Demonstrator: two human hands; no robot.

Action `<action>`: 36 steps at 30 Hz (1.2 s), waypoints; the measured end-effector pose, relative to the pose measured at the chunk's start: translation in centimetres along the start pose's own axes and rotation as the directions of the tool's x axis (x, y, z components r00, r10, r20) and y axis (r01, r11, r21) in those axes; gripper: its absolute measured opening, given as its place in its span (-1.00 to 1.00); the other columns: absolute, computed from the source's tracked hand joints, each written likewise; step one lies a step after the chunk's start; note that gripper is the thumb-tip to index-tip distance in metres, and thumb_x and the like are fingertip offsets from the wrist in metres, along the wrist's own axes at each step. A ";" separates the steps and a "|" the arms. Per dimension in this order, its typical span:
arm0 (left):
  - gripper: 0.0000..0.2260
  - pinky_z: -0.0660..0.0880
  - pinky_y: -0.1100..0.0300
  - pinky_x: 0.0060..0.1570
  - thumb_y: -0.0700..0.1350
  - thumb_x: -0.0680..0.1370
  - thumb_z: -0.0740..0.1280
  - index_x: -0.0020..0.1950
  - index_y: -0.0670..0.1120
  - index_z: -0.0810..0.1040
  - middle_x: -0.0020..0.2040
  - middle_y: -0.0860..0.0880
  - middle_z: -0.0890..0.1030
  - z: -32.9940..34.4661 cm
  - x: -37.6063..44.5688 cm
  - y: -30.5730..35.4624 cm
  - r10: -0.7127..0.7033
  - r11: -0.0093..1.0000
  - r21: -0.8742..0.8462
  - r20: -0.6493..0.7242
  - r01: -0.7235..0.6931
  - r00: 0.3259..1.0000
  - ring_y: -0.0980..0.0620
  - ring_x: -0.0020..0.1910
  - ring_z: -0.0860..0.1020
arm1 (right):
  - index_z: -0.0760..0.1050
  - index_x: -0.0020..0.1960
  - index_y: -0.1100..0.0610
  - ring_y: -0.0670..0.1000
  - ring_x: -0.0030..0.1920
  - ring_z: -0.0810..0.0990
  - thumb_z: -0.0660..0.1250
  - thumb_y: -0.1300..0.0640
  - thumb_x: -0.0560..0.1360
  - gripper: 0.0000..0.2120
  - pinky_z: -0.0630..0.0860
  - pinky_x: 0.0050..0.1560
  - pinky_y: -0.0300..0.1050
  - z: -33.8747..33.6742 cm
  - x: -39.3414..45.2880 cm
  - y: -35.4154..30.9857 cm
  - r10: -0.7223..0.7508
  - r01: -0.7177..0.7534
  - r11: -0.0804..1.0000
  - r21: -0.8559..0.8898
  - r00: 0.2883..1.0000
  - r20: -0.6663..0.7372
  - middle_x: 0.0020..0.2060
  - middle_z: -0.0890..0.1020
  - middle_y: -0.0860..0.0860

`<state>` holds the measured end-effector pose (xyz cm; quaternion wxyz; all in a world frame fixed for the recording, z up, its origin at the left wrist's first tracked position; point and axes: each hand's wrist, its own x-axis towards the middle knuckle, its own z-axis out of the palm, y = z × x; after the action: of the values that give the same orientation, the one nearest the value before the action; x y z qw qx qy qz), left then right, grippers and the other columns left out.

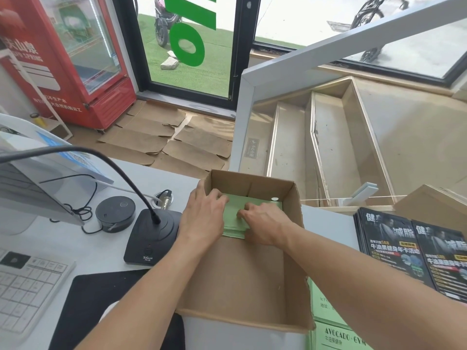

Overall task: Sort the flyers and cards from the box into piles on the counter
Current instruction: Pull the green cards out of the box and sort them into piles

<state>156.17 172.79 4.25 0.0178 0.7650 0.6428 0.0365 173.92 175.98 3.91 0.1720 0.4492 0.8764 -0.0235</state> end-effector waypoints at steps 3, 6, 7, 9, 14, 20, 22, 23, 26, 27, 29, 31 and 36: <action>-0.58 0.21 0.00 0.47 -0.01 0.52 0.39 0.39 0.04 0.48 0.30 0.08 0.51 0.0 0.0 0.0 0.008 1.000 0.002 -0.007 -0.008 1.000 -0.24 0.54 0.14 | 0.46 0.27 0.05 0.21 -0.05 0.63 0.21 0.25 0.48 -0.62 0.39 -0.21 -0.04 -0.1 0.1 0.1 0.081 -0.079 0.995 0.057 0.996 -0.036 0.07 0.59 0.05; -0.64 0.16 -0.03 0.51 -0.03 0.55 0.35 0.35 0.02 0.54 0.32 0.06 0.52 0.2 0.1 -0.1 0.011 1.000 0.010 -0.033 -0.011 0.999 -0.24 0.54 0.15 | 0.47 0.28 -0.02 0.19 0.01 0.63 0.18 0.36 0.39 -0.47 0.50 -0.11 -0.01 -0.4 -0.1 0.9 0.180 -0.167 0.975 0.150 0.980 -0.084 0.08 0.64 0.00; -0.68 0.14 -0.04 0.53 -0.05 0.56 0.33 0.32 0.01 0.57 0.33 0.05 0.53 0.4 0.1 -0.2 0.009 1.000 0.009 -0.055 -0.009 0.998 -0.24 0.54 0.16 | 0.48 0.27 -0.05 0.16 0.00 0.63 0.19 0.37 0.37 -0.45 0.49 -0.13 -0.01 -0.8 -0.3 1.0 0.203 -0.182 0.969 0.166 0.972 -0.119 0.05 0.65 -0.03; -0.77 0.09 -0.06 0.55 -0.08 0.57 0.33 0.20 0.00 0.65 0.33 0.01 0.55 0.6 0.4 -0.4 -0.002 0.998 -0.062 -0.129 -0.006 0.992 -0.22 0.54 0.18 | 0.49 0.22 -0.09 0.11 -0.06 0.64 0.20 0.36 0.35 -0.46 0.48 -0.19 -0.03 -2.1 -1.1 0.9 0.219 -0.186 0.969 0.165 0.952 -0.215 -0.03 0.65 -0.09; -0.96 0.29 -0.03 0.44 -0.12 0.55 0.45 -0.02 0.00 0.66 0.16 0.08 0.66 -1.0 -0.5 -0.8 -0.037 0.837 -0.524 -0.340 -0.157 0.940 -0.05 0.44 0.42 | 0.52 0.17 -0.19 -0.01 -0.10 0.65 0.24 0.24 0.50 -0.60 0.47 -0.23 -0.08 -6.4 -6.1 1.0 0.279 -0.186 0.951 0.247 0.861 -0.426 -0.05 0.66 -0.19; -0.97 0.48 0.27 -0.23 -0.03 0.55 0.47 -0.03 0.11 0.68 -0.13 0.26 0.69 -8.6 -9.1 3.4 -0.062 0.600 -0.769 -0.320 -0.221 0.945 0.17 -0.19 0.62 | 0.62 -0.03 -0.21 -0.14 -0.20 0.61 0.47 0.02 0.50 -0.88 0.52 -0.18 -0.15 -9.9 -19.4 1.0 0.501 -0.116 0.733 0.671 0.758 -0.417 -0.23 0.67 -0.27; -0.89 0.48 0.38 -0.24 -0.14 0.52 0.49 -0.10 0.08 0.71 -0.17 0.21 0.71 -10.7 -12.7 6.0 -0.118 0.426 -0.878 -0.293 -0.218 0.949 0.17 -0.19 0.65 | 0.65 -0.11 -0.19 -0.17 -0.22 0.60 0.52 0.12 0.46 -0.81 0.46 -0.29 -0.33 -9.5 -24.7 0.3 0.545 -0.020 0.558 0.829 0.763 -0.348 -0.24 0.67 -0.31; -0.87 0.47 0.41 -0.22 -0.16 0.50 0.49 -0.13 0.08 0.71 -0.18 0.18 0.71 -10.9 -14.3 7.3 -0.110 0.385 -0.899 -0.269 -0.208 0.957 0.17 -0.19 0.65 | 0.66 -0.12 -0.19 -0.18 -0.21 0.60 0.53 0.16 0.45 -0.77 0.44 -0.31 -0.36 -8.7 -27.1 -0.1 0.552 0.001 0.501 0.866 0.770 -0.320 -0.22 0.67 -0.32; -0.95 0.49 0.23 -0.13 -0.10 0.51 0.52 -0.11 0.06 0.72 -0.17 0.05 0.72 -8.9 -18.8 11.1 0.007 0.215 -0.970 -0.112 -0.111 0.994 -0.01 -0.15 0.65 | 0.67 -0.15 -0.21 -0.08 -0.27 0.62 0.54 0.20 0.42 -0.72 0.48 -0.36 -0.26 -5.0 -33.5 -1.5 0.589 -0.004 0.430 0.903 0.759 -0.277 -0.22 0.68 -0.29; -0.98 0.48 0.14 -0.13 -0.06 0.51 0.52 -0.10 0.06 0.72 -0.17 0.01 0.71 -7.6 -20.3 12.3 0.039 0.178 -0.983 -0.046 -0.053 0.998 -0.11 -0.14 0.63 | 0.67 -0.14 -0.22 -0.05 -0.27 0.63 0.55 0.20 0.41 -0.71 0.52 -0.34 -0.19 -3.4 -35.3 -1.8 0.610 -0.018 0.395 0.919 0.753 -0.247 -0.22 0.69 -0.26; -0.98 0.45 0.16 -0.14 -0.03 0.52 0.51 -0.10 0.09 0.70 -0.17 0.01 0.70 -5.5 -23.1 15.0 0.055 0.220 -0.975 0.021 0.009 0.998 -0.12 -0.13 0.60 | 0.65 -0.12 -0.23 -0.10 -0.18 0.65 0.55 0.24 0.40 -0.66 0.54 -0.21 -0.22 0.2 -38.6 -2.4 0.634 -0.048 0.321 0.946 0.753 -0.177 -0.21 0.70 -0.23; -0.95 0.45 0.33 -0.17 -0.09 0.52 0.49 -0.11 0.06 0.70 -0.16 0.07 0.71 -3.9 -25.8 17.5 0.062 0.257 -0.963 0.093 0.074 0.994 0.10 -0.16 0.61 | 0.64 -0.11 -0.25 -0.18 -0.08 0.65 0.55 0.26 0.40 -0.62 0.51 -0.05 -0.31 3.7 -41.6 -2.9 0.635 -0.084 0.276 0.957 0.764 -0.116 -0.18 0.71 -0.24; -0.84 0.46 0.35 -0.01 -0.20 0.54 0.47 -0.08 0.09 0.68 -0.04 0.16 0.71 -0.6 -29.9 21.4 0.098 0.313 -0.926 0.252 0.211 0.963 0.20 0.04 0.61 | 0.62 -0.04 -0.29 -0.22 -0.03 0.65 0.53 0.27 0.43 -0.58 0.53 0.01 -0.20 11.6 -46.4 -4.5 0.673 -0.183 0.225 0.957 0.740 -0.017 -0.12 0.69 -0.29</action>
<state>172.04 139.64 5.43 0.5480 0.5833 0.5170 0.3037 198.55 134.84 7.45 -0.3068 0.6874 0.5550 -0.3540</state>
